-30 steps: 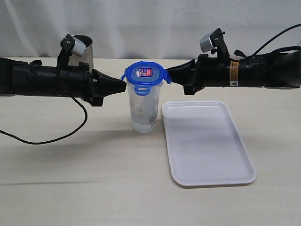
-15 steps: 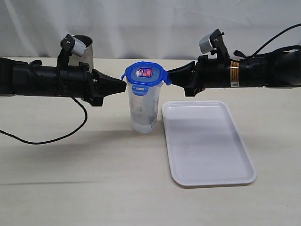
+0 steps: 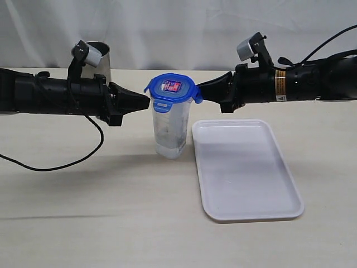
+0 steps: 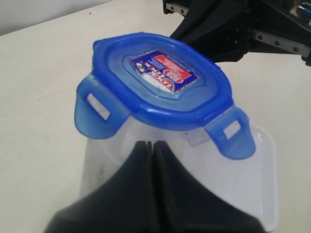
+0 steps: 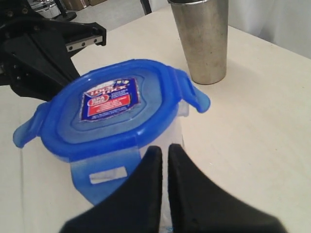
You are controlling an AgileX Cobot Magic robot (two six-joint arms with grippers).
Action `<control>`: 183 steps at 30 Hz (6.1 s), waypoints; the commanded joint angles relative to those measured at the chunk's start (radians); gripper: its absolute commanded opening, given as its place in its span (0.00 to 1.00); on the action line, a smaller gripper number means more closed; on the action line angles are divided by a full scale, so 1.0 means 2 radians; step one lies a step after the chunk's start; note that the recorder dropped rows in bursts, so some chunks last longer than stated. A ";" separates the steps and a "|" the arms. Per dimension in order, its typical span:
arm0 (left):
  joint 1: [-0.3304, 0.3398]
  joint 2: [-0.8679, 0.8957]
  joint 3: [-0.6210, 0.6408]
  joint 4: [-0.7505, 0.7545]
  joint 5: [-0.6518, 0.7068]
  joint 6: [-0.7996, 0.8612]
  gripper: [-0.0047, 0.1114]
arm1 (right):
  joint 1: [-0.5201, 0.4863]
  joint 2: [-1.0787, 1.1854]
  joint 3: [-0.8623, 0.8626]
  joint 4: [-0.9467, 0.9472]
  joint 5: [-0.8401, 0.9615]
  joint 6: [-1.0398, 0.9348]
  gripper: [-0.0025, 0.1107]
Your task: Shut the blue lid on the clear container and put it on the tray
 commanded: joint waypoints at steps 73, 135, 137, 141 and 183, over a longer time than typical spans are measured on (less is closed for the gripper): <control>-0.001 0.000 -0.003 -0.001 0.003 0.015 0.04 | 0.000 -0.025 0.027 -0.017 0.025 0.073 0.06; -0.001 0.000 -0.019 -0.001 -0.482 -0.006 0.04 | 0.000 -0.025 0.038 -0.043 0.052 0.103 0.06; 0.002 0.000 -0.028 -0.001 -0.524 -0.033 0.04 | 0.000 -0.025 0.038 -0.043 0.056 0.103 0.06; 0.019 0.000 -0.042 0.069 -0.527 -0.151 0.04 | 0.000 -0.025 0.038 -0.045 0.061 0.103 0.06; -0.073 0.093 0.090 1.298 -0.979 -1.183 0.78 | 0.000 -0.025 0.038 -0.044 0.077 0.099 0.06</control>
